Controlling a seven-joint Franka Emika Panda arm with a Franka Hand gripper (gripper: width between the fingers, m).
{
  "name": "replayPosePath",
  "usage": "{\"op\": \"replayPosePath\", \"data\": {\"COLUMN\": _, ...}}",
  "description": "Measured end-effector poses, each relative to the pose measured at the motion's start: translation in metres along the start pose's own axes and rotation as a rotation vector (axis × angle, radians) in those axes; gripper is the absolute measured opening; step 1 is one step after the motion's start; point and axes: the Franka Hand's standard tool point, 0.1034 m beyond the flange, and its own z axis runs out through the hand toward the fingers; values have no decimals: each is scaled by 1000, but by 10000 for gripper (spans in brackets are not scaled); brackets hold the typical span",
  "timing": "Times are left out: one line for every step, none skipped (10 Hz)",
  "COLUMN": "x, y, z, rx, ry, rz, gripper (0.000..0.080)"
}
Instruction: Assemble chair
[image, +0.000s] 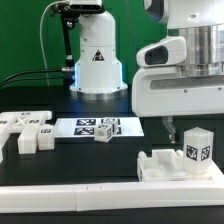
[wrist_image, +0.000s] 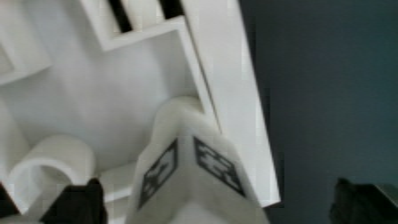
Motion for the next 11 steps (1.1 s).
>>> {"op": "replayPosePath", "data": {"x": 1, "y": 3, "z": 0, "rx": -5, "ry": 0, "rz": -137, "gripper": 644}}
{"op": "replayPosePath", "data": {"x": 3, "y": 8, "z": 0, "rx": -23, "ry": 6, "rz": -324, "gripper": 649}}
{"op": "replayPosePath", "data": {"x": 8, "y": 8, "z": -2, "rx": -52, "ry": 30, "rz": -522, "gripper": 649}}
{"op": "replayPosePath", "data": {"x": 11, "y": 9, "z": -2, "rx": -61, "ry": 47, "rz": -658, "gripper": 649}}
{"op": "replayPosePath", "data": {"x": 10, "y": 9, "z": -1, "rx": -55, "ry": 45, "rz": -582, "gripper": 649}}
{"op": "replayPosePath", "data": {"x": 10, "y": 9, "z": -1, "rx": -57, "ry": 45, "rz": -587, "gripper": 529}}
{"op": "replayPosePath", "data": {"x": 10, "y": 9, "z": -1, "rx": -54, "ry": 46, "rz": -543, "gripper": 529}}
{"op": "replayPosePath", "data": {"x": 10, "y": 8, "z": -1, "rx": -52, "ry": 48, "rz": -480, "gripper": 346}}
{"op": "replayPosePath", "data": {"x": 10, "y": 8, "z": -1, "rx": -48, "ry": 49, "rz": -407, "gripper": 285}}
{"op": "replayPosePath", "data": {"x": 10, "y": 7, "z": -1, "rx": -43, "ry": 52, "rz": -323, "gripper": 285}}
{"op": "replayPosePath", "data": {"x": 9, "y": 2, "z": 0, "rx": -38, "ry": 66, "rz": -196, "gripper": 285}}
